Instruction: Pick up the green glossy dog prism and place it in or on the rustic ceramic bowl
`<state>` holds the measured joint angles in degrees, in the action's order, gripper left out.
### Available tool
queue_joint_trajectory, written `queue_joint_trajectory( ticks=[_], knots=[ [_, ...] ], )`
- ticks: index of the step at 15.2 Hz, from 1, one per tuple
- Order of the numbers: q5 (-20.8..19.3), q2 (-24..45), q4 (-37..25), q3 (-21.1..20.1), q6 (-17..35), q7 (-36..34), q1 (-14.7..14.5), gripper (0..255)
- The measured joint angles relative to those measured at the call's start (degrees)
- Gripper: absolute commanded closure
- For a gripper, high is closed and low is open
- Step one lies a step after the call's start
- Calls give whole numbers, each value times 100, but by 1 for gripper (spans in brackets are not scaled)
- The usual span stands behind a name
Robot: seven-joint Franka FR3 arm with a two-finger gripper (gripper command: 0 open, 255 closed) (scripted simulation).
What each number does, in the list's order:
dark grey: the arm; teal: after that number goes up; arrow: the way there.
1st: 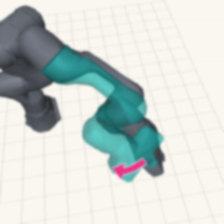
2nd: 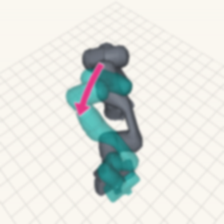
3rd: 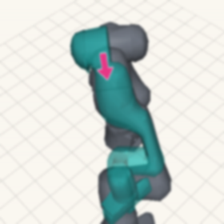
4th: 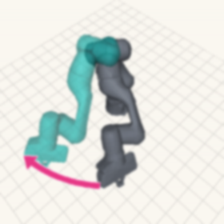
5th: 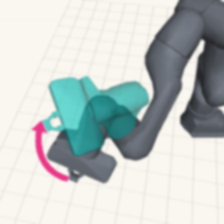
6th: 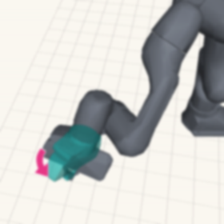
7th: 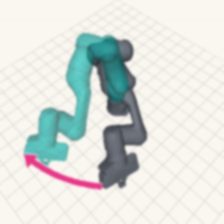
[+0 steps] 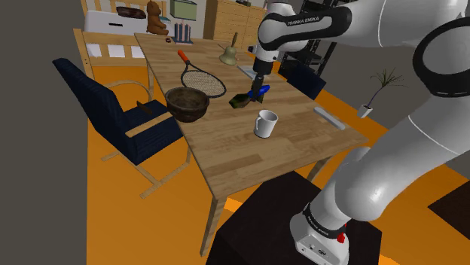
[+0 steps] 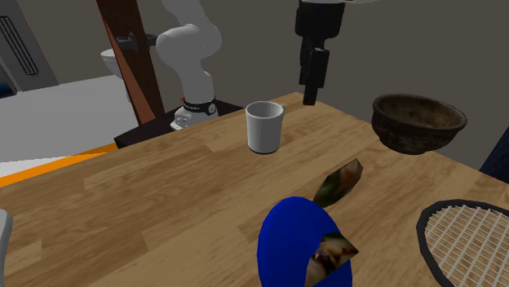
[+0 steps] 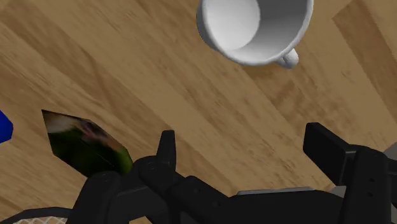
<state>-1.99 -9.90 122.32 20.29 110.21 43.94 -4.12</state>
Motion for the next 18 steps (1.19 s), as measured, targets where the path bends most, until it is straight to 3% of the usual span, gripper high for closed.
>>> queue_joint_trajectory(
  ticks=[6,12,18],
  knots=[
    [351,1419,-1160,195,152,1500,37,0],
    [700,2802,-2467,77,160,2731,261,0],
    [795,3130,-2473,21,468,2916,318,0]
  ],
)
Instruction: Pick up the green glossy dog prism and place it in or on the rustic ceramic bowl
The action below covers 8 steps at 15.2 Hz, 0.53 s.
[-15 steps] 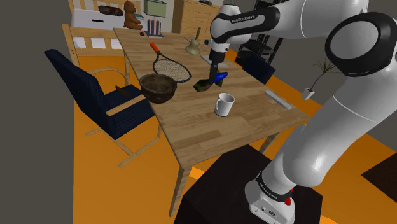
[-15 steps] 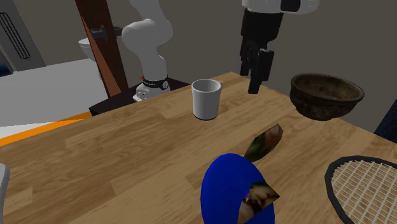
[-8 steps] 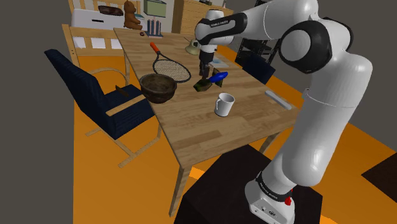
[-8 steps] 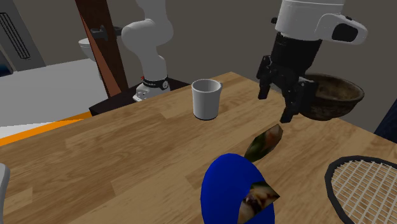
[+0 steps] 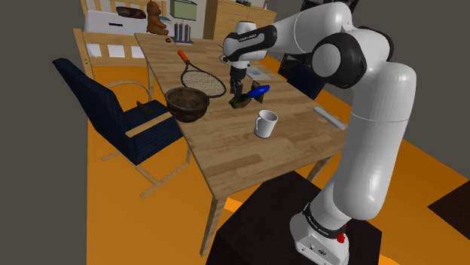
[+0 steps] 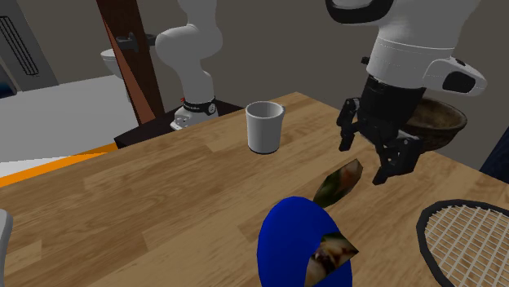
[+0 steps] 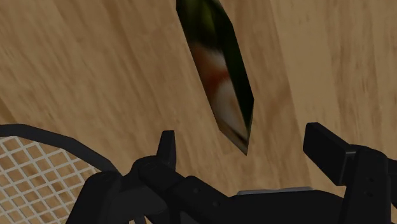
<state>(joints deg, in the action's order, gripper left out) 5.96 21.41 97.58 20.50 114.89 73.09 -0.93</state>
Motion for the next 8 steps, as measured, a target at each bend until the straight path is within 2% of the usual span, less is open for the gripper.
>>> queue_joint_trajectory(
  ticks=[8],
  knots=[
    [28,65,105,-10,169,27,12,0]
  ],
)
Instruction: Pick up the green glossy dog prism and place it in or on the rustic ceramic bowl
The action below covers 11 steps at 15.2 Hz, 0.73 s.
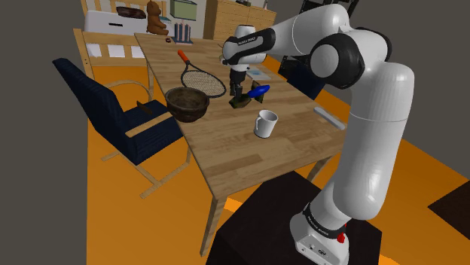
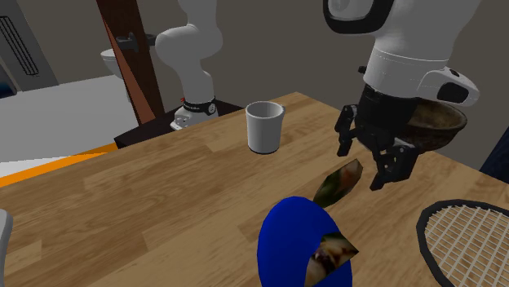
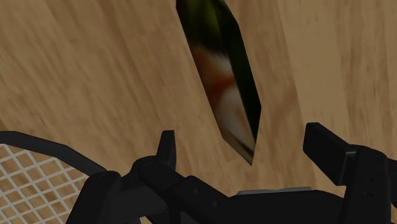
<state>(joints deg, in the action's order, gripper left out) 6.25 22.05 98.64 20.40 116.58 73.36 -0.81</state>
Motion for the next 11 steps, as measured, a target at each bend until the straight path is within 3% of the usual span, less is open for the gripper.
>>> queue_joint_trajectory(
  ticks=[1,11],
  knots=[
    [0,1,0,0,1,0,0,255],
    [1,1,-1,-1,1,1,0,255]
  ],
)
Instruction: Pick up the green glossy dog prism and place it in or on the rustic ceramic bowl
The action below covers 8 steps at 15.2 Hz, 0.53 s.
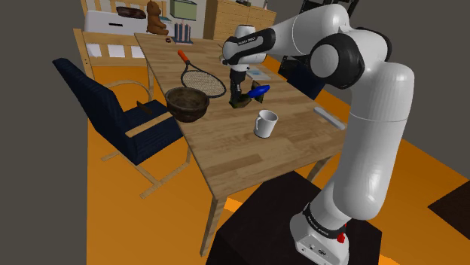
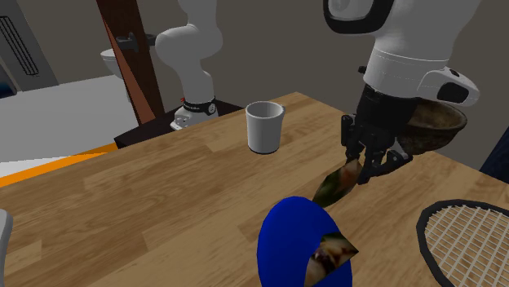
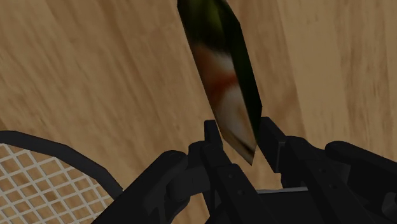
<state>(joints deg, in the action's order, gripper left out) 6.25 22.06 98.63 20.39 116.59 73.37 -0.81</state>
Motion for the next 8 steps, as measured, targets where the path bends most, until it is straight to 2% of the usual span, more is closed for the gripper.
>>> queue_joint_trajectory(
  ticks=[8],
  knots=[
    [-70,-162,-309,32,-461,-39,-12,255]
  ],
)
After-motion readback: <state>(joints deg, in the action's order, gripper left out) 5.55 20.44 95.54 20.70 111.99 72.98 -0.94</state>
